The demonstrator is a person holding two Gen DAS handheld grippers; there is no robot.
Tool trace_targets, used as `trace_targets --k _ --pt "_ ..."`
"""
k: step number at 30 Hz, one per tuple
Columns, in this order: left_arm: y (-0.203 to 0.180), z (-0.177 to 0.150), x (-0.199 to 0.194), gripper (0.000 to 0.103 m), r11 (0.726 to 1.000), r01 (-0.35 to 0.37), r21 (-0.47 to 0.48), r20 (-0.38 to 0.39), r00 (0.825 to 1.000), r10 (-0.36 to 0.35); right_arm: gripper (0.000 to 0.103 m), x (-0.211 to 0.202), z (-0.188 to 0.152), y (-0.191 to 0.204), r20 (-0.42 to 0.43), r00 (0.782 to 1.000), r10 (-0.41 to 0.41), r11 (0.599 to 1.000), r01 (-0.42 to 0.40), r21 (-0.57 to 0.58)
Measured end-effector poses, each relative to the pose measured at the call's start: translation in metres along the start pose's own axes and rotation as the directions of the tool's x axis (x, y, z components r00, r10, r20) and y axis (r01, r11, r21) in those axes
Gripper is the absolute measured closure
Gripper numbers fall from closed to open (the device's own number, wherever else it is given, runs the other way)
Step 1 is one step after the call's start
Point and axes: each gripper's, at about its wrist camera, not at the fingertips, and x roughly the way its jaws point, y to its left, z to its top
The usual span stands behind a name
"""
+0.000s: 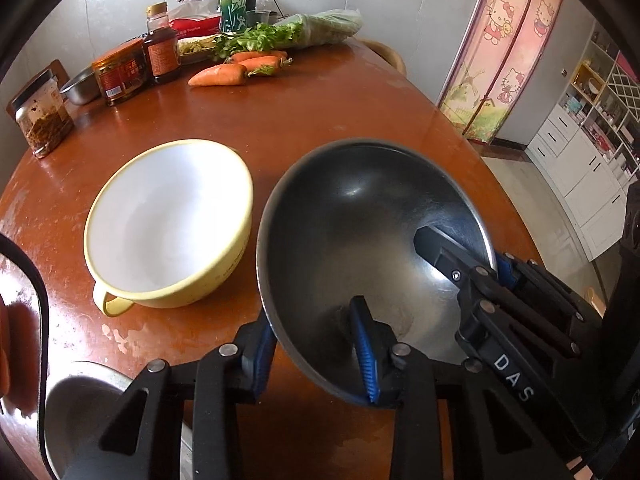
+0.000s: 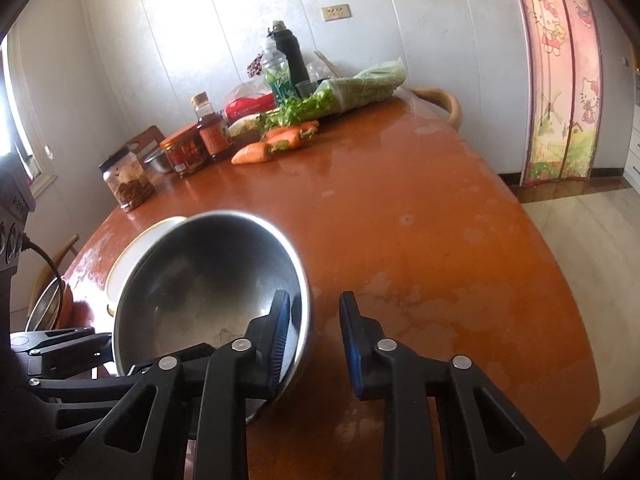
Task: Organize plates and bowls
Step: 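Grasp the steel mixing bowl rim with the right tool and lift it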
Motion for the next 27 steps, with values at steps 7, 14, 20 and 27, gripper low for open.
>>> trace_targets --k 7,14,20,27 --pt "0.003 0.000 -0.003 0.074 1.000 0.012 -0.012 0.006 1.000 -0.012 0.080 -0.006 -0.001 0.008 0.015 1.000 0.008 1.000 -0.008 0.000" --pt "0.002 -0.004 -0.012 0.074 1.000 0.027 -0.008 0.020 0.999 -0.026 0.080 -0.015 -0.002 0.013 0.014 1.000 -0.003 1.000 0.003 0.000" --pt "0.005 -0.009 -0.022 0.074 0.999 0.037 -0.011 0.042 0.998 -0.036 0.080 -0.024 0.002 0.019 0.030 1.000 -0.001 1.000 0.001 -0.007" --pt "0.018 -0.013 -0.034 0.074 0.998 0.048 -0.031 0.065 0.997 -0.046 0.080 -0.032 0.003 0.035 0.036 0.999 0.001 0.999 0.000 -0.033"
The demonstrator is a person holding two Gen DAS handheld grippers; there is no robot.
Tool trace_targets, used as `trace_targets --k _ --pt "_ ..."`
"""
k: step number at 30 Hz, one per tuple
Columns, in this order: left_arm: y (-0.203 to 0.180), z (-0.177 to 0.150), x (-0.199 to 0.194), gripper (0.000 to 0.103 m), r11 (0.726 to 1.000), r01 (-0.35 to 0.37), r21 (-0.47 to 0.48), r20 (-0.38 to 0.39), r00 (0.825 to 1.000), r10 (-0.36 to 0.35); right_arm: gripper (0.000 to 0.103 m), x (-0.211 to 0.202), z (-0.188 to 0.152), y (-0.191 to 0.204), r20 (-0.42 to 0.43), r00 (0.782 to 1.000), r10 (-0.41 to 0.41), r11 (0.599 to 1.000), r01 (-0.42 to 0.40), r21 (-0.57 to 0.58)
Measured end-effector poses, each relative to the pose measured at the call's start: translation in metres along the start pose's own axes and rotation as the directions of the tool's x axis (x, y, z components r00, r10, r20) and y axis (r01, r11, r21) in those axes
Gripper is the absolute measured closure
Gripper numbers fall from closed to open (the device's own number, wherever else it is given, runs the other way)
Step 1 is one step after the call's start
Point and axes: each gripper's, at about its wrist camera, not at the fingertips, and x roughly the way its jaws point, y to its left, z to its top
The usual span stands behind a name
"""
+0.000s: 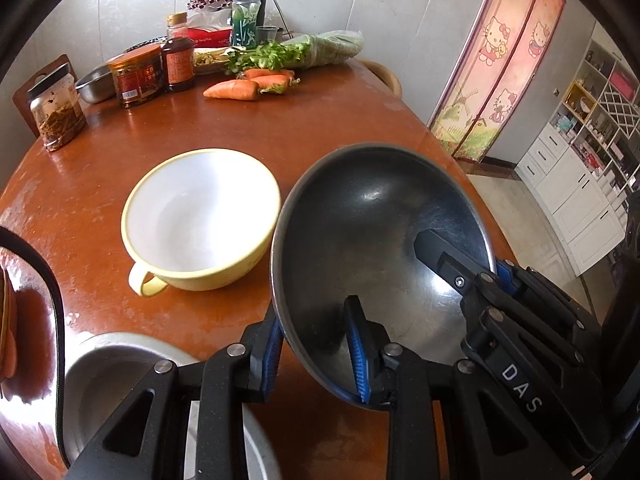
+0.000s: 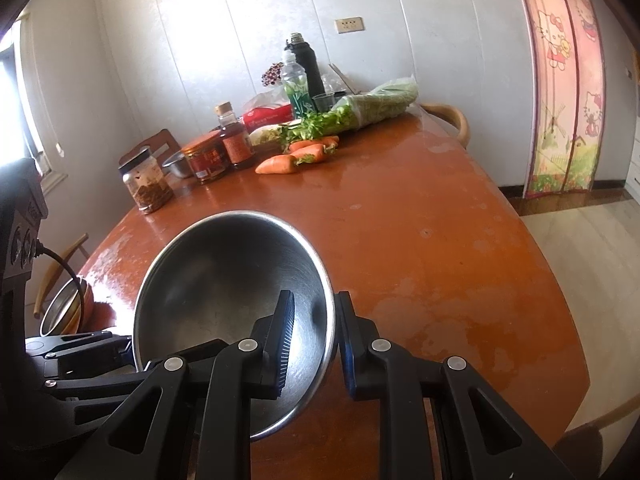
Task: Organize plates and bowls
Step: 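Grasp the steel mixing bowl rim with the right tool and lift it, then lower the steel mixing bowl into the steel basin with the right tool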
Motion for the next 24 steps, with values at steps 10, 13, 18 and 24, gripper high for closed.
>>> trace_targets --k 10,13,18,24 --pt "0.025 -0.006 -0.034 0.074 0.999 -0.009 -0.033 0.057 0.998 0.011 0.080 -0.013 0.003 0.034 0.019 0.999 0.028 0.999 -0.027 -0.045" --pt "0.034 -0.010 -0.047 0.074 0.999 -0.015 -0.047 0.078 0.997 0.018 0.080 -0.017 0.004 0.050 0.019 0.999 0.040 0.997 -0.039 -0.070" --pt "0.053 -0.020 -0.070 0.074 0.998 -0.033 -0.058 0.104 0.994 0.039 0.080 -0.024 0.003 0.079 0.025 0.997 0.076 0.992 -0.073 -0.107" --pt "0.076 -0.042 -0.095 0.074 0.996 -0.050 -0.075 0.112 0.992 0.059 0.080 -0.034 -0.006 0.113 0.011 0.992 0.123 0.983 -0.121 -0.139"
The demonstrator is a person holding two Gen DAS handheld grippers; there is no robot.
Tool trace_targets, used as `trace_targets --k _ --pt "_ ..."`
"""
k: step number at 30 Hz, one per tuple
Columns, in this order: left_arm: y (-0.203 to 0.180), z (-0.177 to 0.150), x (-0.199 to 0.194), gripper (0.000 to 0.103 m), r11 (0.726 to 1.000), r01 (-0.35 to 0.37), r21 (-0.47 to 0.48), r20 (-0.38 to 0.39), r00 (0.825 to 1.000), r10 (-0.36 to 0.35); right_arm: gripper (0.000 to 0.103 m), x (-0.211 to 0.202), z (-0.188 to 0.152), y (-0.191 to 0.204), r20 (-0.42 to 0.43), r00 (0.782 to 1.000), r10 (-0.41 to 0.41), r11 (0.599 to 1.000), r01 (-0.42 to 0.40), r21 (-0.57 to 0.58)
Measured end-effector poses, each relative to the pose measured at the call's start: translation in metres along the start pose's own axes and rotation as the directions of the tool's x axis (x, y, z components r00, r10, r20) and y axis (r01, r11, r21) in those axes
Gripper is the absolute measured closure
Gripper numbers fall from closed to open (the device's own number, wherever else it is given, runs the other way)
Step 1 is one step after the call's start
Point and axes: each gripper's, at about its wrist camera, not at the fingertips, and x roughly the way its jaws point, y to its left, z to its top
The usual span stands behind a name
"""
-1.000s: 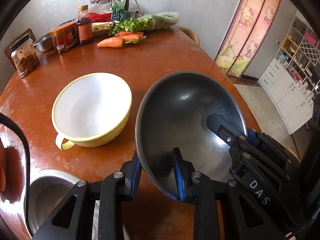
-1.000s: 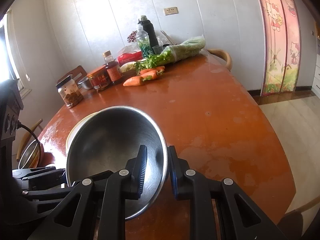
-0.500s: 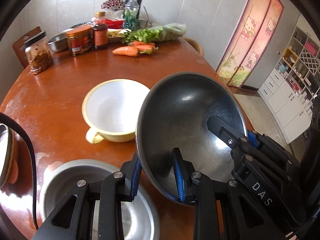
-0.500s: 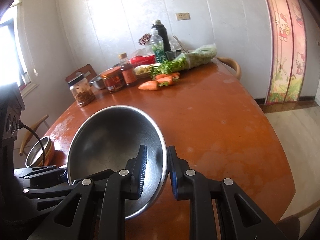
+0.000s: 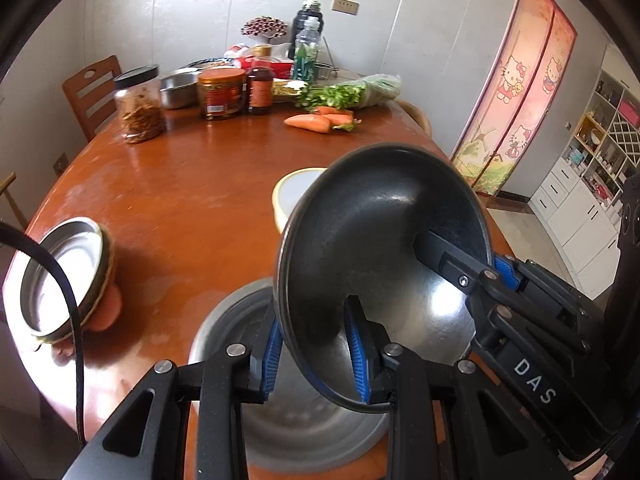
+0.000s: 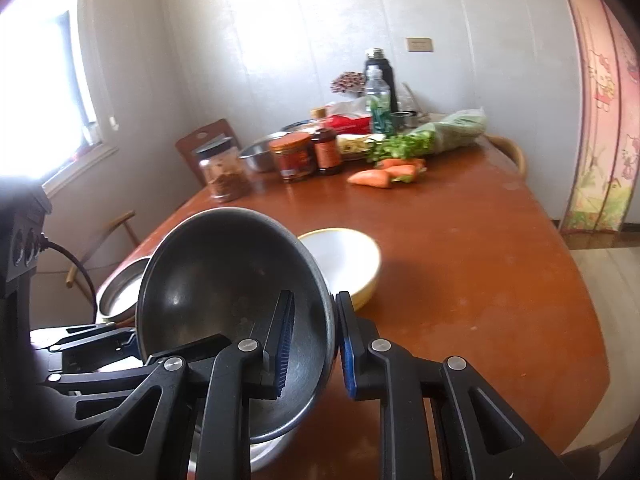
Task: Organize plates and bowls
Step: 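Lower the steel mixing bowl into the steel basin with the right tool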
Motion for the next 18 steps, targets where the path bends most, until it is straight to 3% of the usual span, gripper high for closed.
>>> trace_targets --k 10,18 --pt "0.029 -0.030 -0.033 0.074 1.000 -0.009 -0.018 -0.010 1.000 0.009 0.080 -0.010 -0.021 0.045 -0.048 0.998 0.046 0.999 -0.047 -0.026" --pt "0.029 -0.039 -0.030 0.074 1.000 -0.017 -0.007 -0.012 1.000 0.017 0.080 -0.014 -0.037 0.056 -0.068 0.997 0.027 0.999 -0.030 -0.046"
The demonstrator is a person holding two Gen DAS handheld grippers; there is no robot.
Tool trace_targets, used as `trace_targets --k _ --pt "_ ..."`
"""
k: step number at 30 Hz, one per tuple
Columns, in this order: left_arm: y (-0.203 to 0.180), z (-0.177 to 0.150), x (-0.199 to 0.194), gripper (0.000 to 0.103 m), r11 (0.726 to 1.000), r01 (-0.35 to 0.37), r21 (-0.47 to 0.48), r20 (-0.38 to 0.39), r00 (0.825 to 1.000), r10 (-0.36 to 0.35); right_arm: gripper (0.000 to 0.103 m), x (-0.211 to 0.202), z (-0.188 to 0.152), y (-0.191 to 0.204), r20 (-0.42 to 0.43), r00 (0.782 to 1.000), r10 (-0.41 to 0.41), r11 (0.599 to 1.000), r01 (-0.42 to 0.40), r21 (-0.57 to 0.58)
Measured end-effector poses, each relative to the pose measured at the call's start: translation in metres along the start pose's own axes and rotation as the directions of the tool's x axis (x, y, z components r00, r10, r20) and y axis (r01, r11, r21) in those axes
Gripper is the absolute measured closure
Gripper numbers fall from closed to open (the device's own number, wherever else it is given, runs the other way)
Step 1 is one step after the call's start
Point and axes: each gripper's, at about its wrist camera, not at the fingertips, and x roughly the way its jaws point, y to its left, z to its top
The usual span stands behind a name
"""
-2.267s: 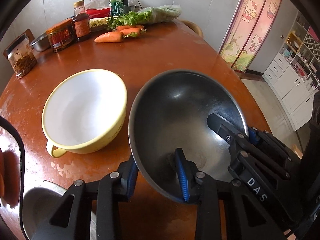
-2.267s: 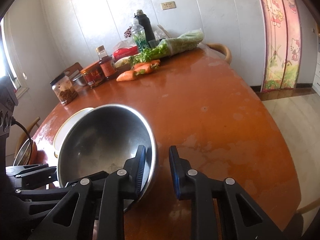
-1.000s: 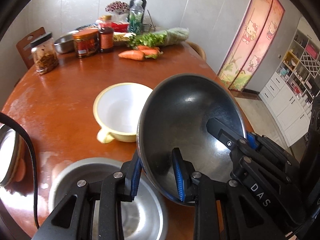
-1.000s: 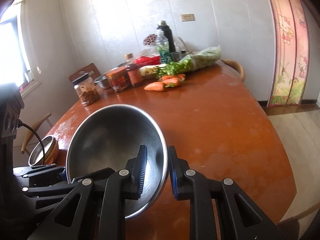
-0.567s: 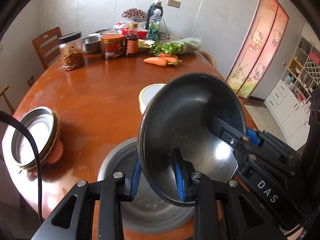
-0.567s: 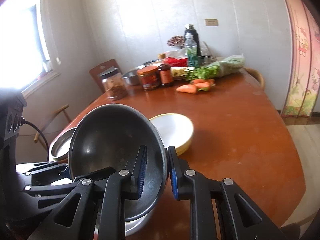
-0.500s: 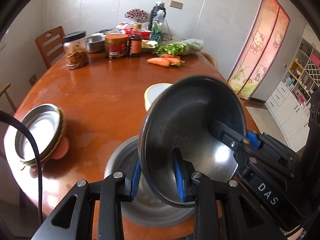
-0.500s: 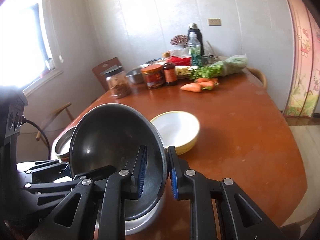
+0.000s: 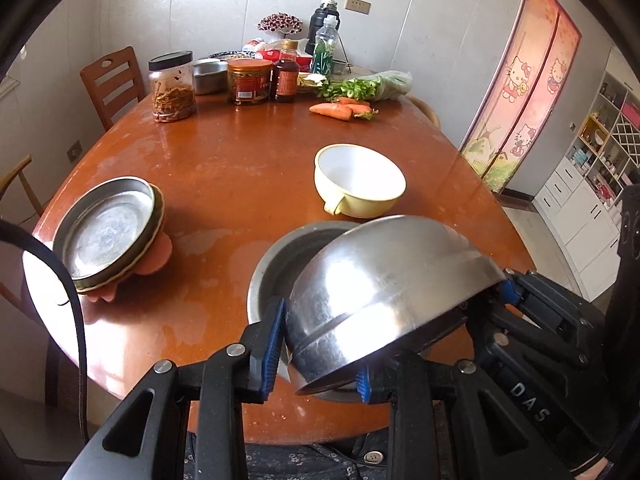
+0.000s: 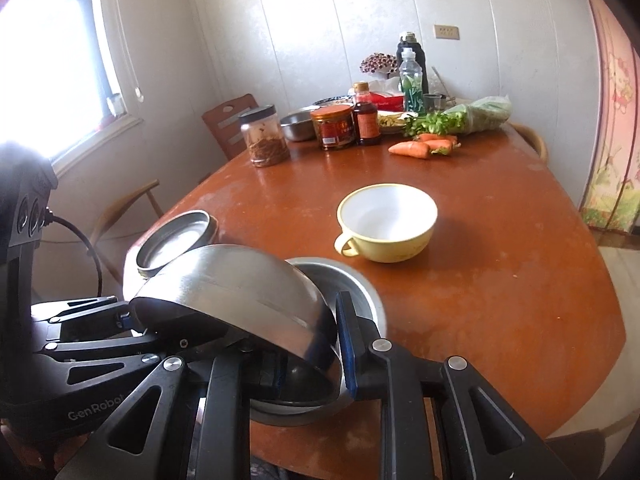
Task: Organize plates and bowls
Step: 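Lower the steel mixing bowl into the steel basin with the right tool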
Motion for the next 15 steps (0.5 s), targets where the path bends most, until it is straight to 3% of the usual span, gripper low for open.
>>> trace_targets --k 2,15 --pt "0.001 0.001 0.007 0.074 1.000 -0.013 -0.002 -0.011 1.000 0.013 0.080 0.004 -0.001 0.003 -0.005 0.999 -0.041 0.999 0.041 -0.019" --pt "0.013 0.002 0.039 0.074 0.999 -0.040 -0.022 -0.050 0.998 0.038 0.080 0.035 -0.003 -0.012 -0.058 0.998 -0.036 0.999 0.037 0.006"
